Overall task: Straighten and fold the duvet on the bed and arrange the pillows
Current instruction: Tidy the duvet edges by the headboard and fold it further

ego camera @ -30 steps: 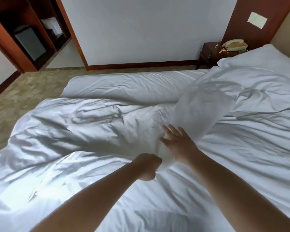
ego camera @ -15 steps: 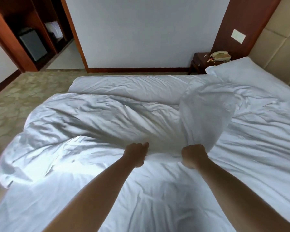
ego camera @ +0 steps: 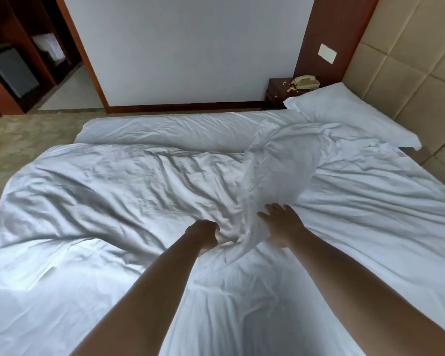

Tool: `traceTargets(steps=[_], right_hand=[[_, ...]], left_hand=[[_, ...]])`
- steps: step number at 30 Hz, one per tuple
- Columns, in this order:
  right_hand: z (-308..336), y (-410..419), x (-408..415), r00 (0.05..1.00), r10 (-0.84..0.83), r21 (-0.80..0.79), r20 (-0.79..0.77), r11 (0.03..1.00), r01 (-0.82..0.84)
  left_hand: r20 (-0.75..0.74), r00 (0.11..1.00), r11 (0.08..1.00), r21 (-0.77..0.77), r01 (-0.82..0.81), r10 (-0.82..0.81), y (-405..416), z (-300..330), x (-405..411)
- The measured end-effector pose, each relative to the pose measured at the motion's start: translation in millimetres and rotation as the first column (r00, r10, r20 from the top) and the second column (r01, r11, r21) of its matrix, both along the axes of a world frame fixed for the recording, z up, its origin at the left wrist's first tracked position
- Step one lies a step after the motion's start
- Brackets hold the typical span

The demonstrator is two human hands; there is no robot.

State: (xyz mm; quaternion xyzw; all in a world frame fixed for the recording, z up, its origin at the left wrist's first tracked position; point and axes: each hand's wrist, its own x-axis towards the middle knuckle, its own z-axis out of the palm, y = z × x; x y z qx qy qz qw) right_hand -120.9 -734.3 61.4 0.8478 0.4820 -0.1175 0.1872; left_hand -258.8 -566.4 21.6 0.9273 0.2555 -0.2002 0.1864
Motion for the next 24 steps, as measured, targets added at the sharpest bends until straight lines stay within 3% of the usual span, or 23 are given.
traceTargets(steps=[7, 17, 24], right_hand=[[3, -17, 89, 0.993, 0.116, 0.104, -0.033, 0.988, -0.112], [-13, -24, 236, 0.952, 0.273, 0.174, -0.136, 0.953, -0.248], [-49, -4, 274, 0.945, 0.283, 0.198, -0.167, 0.948, -0.249]], left_hand=[[0.057, 0.991, 0.993, -0.018, -0.119, 0.120, -39, 7, 105], [0.003, 0.928, 0.928, -0.001, -0.373, 0.373, -82, -9, 209], [0.073, 0.857, 0.860, -0.031, -0.509, 0.510, -68, -31, 248]])
